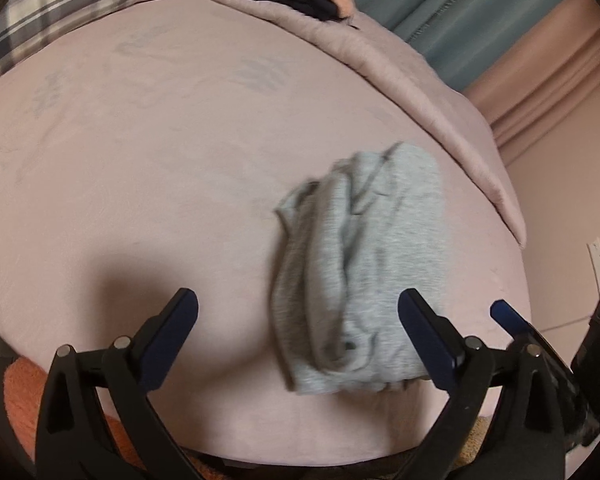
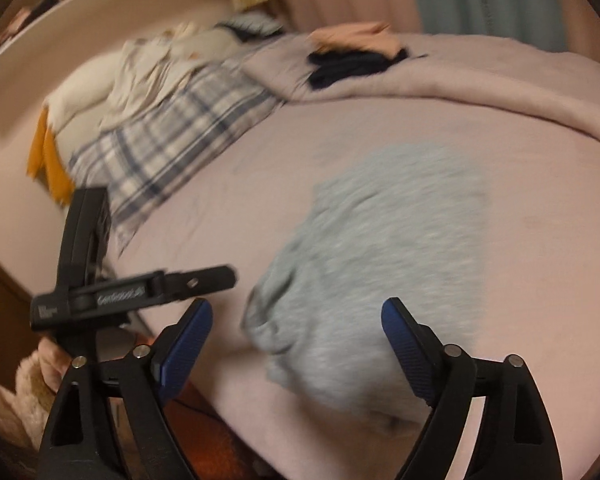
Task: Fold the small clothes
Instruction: 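Move both open grippers onto the folded grey bundle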
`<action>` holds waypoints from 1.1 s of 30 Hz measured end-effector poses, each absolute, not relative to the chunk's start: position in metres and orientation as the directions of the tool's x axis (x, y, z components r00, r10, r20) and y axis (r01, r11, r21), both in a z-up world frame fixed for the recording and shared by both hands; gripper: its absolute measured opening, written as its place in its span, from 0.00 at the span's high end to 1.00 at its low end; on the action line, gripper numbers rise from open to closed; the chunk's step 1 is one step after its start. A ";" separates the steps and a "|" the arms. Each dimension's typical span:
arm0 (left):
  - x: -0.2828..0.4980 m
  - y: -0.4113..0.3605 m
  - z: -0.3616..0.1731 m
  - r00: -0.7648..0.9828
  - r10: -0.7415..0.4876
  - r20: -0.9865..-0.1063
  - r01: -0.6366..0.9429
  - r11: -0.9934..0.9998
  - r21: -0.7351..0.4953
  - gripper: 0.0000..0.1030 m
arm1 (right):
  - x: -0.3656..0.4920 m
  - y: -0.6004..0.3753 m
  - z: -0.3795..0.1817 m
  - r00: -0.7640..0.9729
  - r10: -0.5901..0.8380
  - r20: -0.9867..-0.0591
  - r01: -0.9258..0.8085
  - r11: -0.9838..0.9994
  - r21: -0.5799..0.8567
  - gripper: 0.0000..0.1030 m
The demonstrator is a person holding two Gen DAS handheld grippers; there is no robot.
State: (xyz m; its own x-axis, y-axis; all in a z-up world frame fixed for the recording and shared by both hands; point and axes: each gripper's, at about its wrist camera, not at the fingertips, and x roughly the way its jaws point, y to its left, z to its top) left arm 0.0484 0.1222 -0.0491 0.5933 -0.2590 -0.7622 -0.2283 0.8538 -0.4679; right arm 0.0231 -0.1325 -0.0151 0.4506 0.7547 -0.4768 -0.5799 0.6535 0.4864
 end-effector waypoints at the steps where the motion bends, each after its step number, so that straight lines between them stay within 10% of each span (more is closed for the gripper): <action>1: 0.051 0.119 -0.049 0.591 -0.267 -0.761 -0.219 0.855 -0.470 0.02 | 0.026 -0.138 -0.016 0.467 0.748 -0.472 -0.563 0.663 0.493 0.15; 33: 0.122 0.087 -0.138 0.430 -0.465 -0.774 -0.162 0.803 -0.573 0.01 | 0.111 -0.164 -0.144 0.237 0.848 -0.474 -0.213 0.521 0.827 0.14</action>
State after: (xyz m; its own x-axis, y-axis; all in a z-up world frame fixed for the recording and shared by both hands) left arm 0.1225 0.0867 -0.1384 0.4299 -0.4654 -0.7737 -0.1623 0.8031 -0.5733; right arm 0.1108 -0.1636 -0.1443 0.2366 0.8482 -0.4738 -0.2129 0.5211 0.8265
